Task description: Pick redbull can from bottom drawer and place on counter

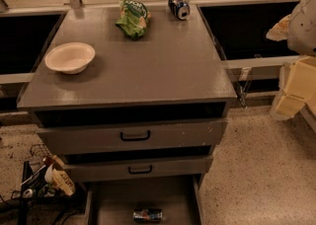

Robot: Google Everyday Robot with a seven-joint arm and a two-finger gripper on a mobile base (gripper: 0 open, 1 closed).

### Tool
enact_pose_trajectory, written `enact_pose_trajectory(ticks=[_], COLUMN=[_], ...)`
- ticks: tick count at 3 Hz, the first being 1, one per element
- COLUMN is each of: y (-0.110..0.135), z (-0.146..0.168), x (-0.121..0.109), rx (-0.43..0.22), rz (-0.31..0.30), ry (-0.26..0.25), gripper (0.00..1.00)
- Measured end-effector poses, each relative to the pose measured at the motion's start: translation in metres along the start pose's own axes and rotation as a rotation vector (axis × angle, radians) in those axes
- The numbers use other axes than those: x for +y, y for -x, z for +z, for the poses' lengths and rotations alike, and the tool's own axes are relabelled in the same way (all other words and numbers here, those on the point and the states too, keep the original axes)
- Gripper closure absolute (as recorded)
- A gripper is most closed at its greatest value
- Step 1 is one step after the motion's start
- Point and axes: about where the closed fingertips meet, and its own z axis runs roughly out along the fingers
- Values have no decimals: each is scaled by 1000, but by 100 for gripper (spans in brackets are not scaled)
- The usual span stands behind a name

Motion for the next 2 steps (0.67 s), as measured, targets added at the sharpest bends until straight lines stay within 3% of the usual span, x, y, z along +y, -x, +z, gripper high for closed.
enact_pose_trajectory(ticks=[2], y=[3], z=[15], x=[4], rx=[-27], rz=[6], ry=[6], gripper=[0])
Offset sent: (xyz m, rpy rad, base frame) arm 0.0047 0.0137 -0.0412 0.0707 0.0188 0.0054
